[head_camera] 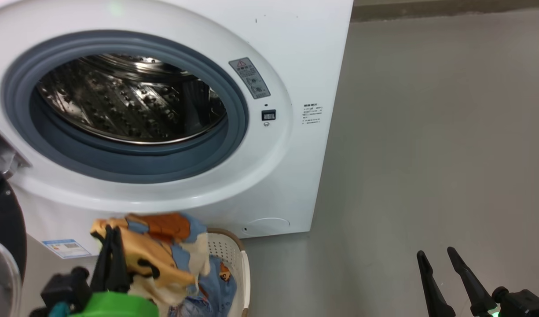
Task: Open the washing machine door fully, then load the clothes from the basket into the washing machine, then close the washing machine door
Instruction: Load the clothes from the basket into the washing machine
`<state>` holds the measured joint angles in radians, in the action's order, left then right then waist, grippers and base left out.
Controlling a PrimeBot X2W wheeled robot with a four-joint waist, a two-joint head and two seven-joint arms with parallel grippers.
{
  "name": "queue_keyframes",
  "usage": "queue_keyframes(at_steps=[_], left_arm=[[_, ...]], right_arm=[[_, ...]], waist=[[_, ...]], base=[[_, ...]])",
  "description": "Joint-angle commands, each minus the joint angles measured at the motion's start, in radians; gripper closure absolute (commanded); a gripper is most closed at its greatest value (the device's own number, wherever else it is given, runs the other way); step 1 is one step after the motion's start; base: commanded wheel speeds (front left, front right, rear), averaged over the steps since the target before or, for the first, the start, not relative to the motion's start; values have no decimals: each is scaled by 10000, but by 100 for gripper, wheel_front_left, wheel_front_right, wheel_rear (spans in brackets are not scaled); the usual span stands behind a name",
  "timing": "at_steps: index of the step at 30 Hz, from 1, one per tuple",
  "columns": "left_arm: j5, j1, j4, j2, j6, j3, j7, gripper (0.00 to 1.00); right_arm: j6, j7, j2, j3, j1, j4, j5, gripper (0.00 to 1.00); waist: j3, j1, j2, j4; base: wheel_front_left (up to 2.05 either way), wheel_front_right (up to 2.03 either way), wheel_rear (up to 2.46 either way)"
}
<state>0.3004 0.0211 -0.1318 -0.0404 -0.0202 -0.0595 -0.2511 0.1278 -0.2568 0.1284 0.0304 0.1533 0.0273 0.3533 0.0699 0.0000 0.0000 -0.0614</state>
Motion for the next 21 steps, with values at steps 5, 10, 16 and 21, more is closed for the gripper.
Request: queue_keyframes(at_steps=[5,10,16,21], left_arm=[[-345,1298,-151,-100,165,613,-107,100],[-600,2470,-675,-203,281,879,-107,100],[-783,3932,-1277,-431,323,1277,-107,100],[-964,5643,-2209,-790,278,1621,-107,100]], right_arm=[[29,-49,75,348,-574,-200,86,0],[29,-49,52,497,-917,-195,160,0],[29,-49,40,687,-1350,-107,310,0],[29,-49,72,1012,-1797,-32,496,0]], waist=[[440,0,0,-188],[986,0,0,-410],[1803,0,0,-753],[2716,0,0,-1044]], base=[[0,0,0],[0,0,0],[0,0,0],[0,0,0]])
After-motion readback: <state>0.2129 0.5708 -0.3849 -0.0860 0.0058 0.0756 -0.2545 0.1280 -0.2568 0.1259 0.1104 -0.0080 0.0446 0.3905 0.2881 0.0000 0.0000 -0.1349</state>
